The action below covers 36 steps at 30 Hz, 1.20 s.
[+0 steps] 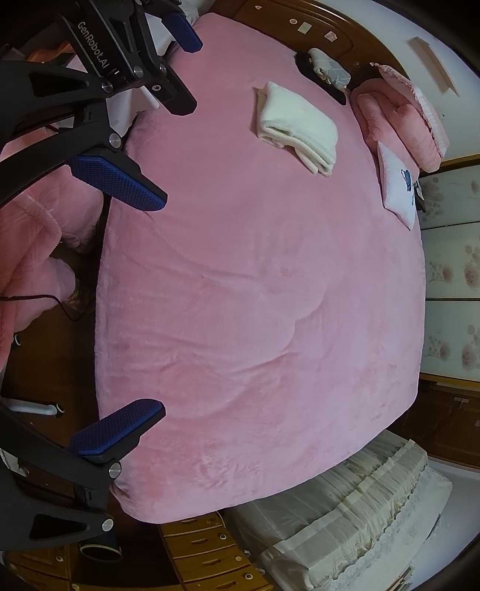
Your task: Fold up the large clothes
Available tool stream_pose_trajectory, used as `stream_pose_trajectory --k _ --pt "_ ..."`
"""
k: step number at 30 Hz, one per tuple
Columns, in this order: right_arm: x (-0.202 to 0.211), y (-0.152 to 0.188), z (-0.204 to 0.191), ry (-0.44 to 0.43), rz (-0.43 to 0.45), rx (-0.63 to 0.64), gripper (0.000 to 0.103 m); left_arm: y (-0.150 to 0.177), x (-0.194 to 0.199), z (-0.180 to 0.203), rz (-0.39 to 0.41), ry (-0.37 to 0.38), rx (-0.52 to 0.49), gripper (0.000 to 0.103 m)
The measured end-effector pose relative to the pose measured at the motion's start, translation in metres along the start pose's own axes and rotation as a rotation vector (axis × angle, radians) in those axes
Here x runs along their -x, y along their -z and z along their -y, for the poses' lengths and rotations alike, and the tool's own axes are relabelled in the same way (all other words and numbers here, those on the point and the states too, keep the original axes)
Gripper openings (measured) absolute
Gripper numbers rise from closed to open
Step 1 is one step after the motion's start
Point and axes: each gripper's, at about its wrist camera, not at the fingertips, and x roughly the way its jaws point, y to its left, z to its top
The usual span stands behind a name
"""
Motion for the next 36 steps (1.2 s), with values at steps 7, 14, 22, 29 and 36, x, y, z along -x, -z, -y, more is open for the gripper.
stream_pose_trajectory --k 7,14,22,29,36 --pt "-0.007 -0.009 0.009 -0.006 -0.008 0.005 0.103 0.0 0.001 0.0 0.003 -0.003 -0.001 0.102" --pt "-0.01 -0.007 0.009 -0.004 -0.009 0.006 0.103 -0.001 0.002 0.0 0.004 -0.004 -0.001 0.102" --pt "-0.014 -0.007 0.012 -0.004 -0.014 0.001 0.103 -0.006 0.003 -0.002 0.0 -0.004 -0.009 0.102" --pt "-0.016 -0.006 0.013 -0.002 -0.016 -0.003 0.103 -0.011 0.002 -0.005 -0.003 -0.002 -0.017 0.102" --pt "-0.017 -0.005 0.016 -0.002 -0.022 -0.006 0.103 -0.012 0.0 -0.009 -0.009 0.001 -0.026 0.102"
